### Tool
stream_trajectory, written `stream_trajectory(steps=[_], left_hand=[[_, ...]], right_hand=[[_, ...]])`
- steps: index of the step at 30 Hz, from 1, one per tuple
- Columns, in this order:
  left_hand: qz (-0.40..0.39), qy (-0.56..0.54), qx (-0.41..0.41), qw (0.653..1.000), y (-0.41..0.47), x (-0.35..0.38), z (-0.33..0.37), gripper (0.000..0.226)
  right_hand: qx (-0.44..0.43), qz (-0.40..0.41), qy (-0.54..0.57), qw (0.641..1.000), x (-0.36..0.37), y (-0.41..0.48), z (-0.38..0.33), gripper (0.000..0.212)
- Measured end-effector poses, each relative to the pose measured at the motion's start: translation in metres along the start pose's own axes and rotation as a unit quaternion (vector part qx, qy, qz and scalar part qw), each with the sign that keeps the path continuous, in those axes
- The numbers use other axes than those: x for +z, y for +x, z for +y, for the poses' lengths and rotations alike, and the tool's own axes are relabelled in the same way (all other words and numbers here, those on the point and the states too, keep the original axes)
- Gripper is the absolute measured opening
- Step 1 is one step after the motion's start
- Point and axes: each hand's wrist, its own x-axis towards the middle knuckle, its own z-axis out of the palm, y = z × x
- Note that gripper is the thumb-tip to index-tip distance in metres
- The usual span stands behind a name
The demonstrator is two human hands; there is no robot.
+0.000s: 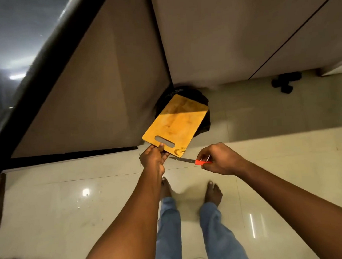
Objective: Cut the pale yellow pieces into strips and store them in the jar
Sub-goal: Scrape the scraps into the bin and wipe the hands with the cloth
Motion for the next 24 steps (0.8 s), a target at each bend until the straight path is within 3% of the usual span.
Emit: stream_trajectory(steps=[3, 12, 24], left_hand=[[0.016, 0.003, -0.010, 1.000, 0.013, 0.008, 0.000, 0.012], [0.033, -0.006, -0.017, 0.999, 0.032, 0.021, 0.006, 0.027], [0.047, 0.003, -0.025, 0.999, 0.035, 0.026, 0.019, 0.022]], right_hand=[[0.013, -0.004, 0.009, 1.000, 0.005, 0.019, 0.012, 0.024], [0.025, -0.005, 0.000, 1.000, -0.006, 0.062, 0.033, 0.025], [0.047, 0.039, -0.017, 0.998, -0.033, 0.137, 0.038, 0.022]])
